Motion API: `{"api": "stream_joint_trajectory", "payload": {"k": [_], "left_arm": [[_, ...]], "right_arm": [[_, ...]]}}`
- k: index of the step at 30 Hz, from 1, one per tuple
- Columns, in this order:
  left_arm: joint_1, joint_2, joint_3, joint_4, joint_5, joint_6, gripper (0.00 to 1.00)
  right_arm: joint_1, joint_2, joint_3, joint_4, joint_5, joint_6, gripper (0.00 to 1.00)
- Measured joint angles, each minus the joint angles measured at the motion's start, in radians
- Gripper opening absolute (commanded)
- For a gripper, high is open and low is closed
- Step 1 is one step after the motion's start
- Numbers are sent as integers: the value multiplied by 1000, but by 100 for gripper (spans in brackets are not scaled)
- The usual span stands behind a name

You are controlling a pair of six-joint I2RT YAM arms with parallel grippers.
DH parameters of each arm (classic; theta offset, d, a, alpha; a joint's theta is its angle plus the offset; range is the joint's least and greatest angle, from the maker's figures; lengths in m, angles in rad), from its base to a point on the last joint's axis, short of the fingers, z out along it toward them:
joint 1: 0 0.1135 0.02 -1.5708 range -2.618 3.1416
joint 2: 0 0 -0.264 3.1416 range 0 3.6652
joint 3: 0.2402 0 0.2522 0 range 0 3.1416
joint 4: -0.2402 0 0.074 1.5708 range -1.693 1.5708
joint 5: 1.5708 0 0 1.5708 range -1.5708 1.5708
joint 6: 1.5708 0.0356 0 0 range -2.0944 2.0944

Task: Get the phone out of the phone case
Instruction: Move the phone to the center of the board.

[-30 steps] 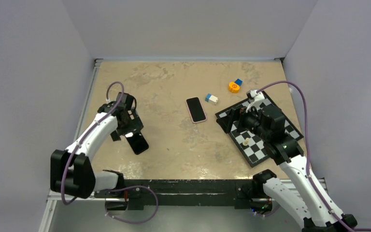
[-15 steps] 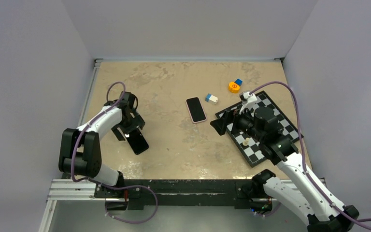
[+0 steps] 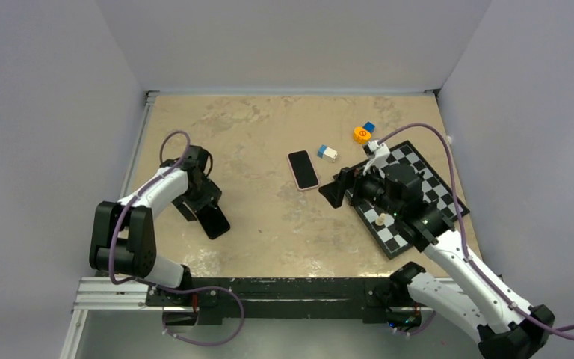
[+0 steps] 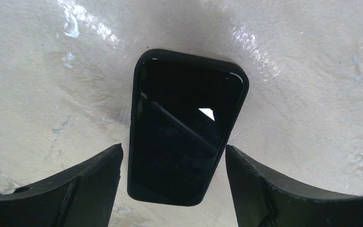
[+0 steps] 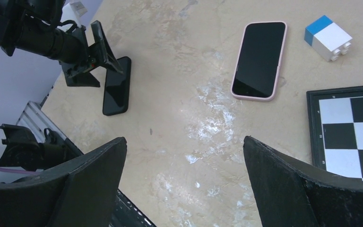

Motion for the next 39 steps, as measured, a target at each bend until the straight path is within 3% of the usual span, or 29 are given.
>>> {"api": "stream_joint_trajectory", "payload": {"k": [5, 10, 28, 32, 34, 39], "left_arm": [[0, 5, -40, 24, 42, -23, 100], [5, 4, -68, 42, 71, -57, 100], [6, -8, -99, 54, 117, -187, 69], [-6, 8, -96, 77, 157, -187, 68], [-25, 29, -81, 78, 166, -188, 71], [-109, 69, -42, 81, 177, -200, 92]], "right_arm": [[72, 89, 0, 43, 28, 5, 98], [173, 169, 0, 71, 60, 10, 98], [252, 183, 0, 98, 149, 29, 98], [254, 177, 0, 97, 171, 32, 98], [254, 177, 0, 97, 179, 32, 98], [254, 167, 0, 96, 196, 33, 98]]}}
